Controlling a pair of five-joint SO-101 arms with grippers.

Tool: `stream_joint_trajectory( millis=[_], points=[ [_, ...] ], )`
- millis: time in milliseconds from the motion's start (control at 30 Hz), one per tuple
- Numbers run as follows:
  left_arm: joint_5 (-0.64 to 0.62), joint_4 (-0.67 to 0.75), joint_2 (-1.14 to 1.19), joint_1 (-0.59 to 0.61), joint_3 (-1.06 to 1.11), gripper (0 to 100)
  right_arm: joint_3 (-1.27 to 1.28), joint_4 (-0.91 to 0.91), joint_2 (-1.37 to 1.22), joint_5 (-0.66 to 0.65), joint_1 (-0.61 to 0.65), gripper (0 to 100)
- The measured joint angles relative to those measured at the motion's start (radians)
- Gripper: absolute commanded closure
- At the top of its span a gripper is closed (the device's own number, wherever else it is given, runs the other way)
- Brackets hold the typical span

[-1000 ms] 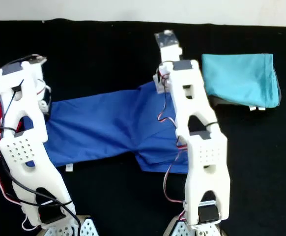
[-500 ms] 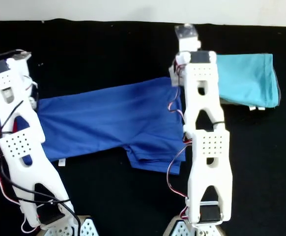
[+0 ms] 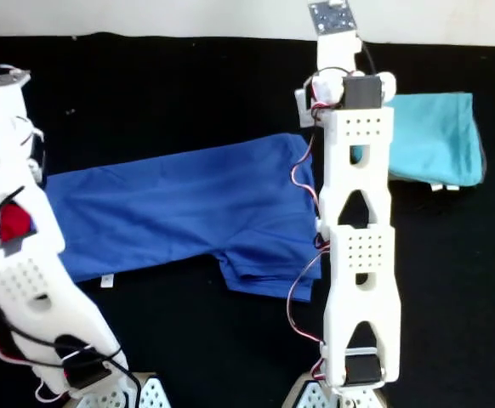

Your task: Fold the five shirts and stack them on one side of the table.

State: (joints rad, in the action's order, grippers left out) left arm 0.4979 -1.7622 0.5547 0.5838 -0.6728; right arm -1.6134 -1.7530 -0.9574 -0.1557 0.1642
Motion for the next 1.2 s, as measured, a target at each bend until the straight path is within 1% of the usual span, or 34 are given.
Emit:
stream_joint_trajectory(
  millis=[67, 200, 333, 433, 533, 600, 767, 833, 933, 1033, 1133, 1200],
  points=[
    [0.018, 0.029, -0.106, 0.000, 0.183, 99, 0.031, 0.000, 0.046, 0.000, 0.009, 98.6],
    [0.041, 0.224, -0.259, 0.031, 0.555, 99, 0.195, 0.000, 0.244, 0.000, 0.035, 99.0],
    [0.089, 0.419, -0.328, 0.089, 0.861, 99, 0.465, 0.000, 0.459, 0.000, 0.068, 99.0],
    [0.092, 0.554, -0.336, 0.109, 1.000, 99, 0.701, 0.000, 0.594, 0.002, 0.107, 99.0],
    [0.091, 0.669, -0.356, 0.118, 1.079, 99, 0.957, 0.003, 0.695, 0.002, 0.169, 99.0],
    [0.091, 0.726, -0.371, 0.124, 1.119, 99, 1.125, 0.043, 0.761, 0.002, 0.210, 99.0],
    [0.091, 0.802, -0.390, 0.124, 1.200, 99, 1.573, 0.255, 0.950, 0.002, 0.315, 98.3],
    [0.089, 0.829, -0.390, 0.124, 1.223, 99, 1.761, 0.367, 0.997, -0.040, 0.371, 94.7],
    [0.083, 0.842, -0.391, 0.124, 1.232, 99, 2.010, 0.493, 1.019, -0.114, 0.442, 86.2],
    [-0.002, 0.844, -0.397, 0.124, 1.232, 99, 2.145, 0.577, 1.019, -0.132, 0.477, 85.0],
    [-0.130, 0.853, -0.397, 0.126, 1.232, 99, 2.193, 0.637, 1.019, -0.135, 0.497, 85.0],
    [-0.184, 0.859, -0.397, 0.124, 1.232, 99, 2.202, 0.669, 1.019, -0.137, 0.499, 85.0]
  ],
)
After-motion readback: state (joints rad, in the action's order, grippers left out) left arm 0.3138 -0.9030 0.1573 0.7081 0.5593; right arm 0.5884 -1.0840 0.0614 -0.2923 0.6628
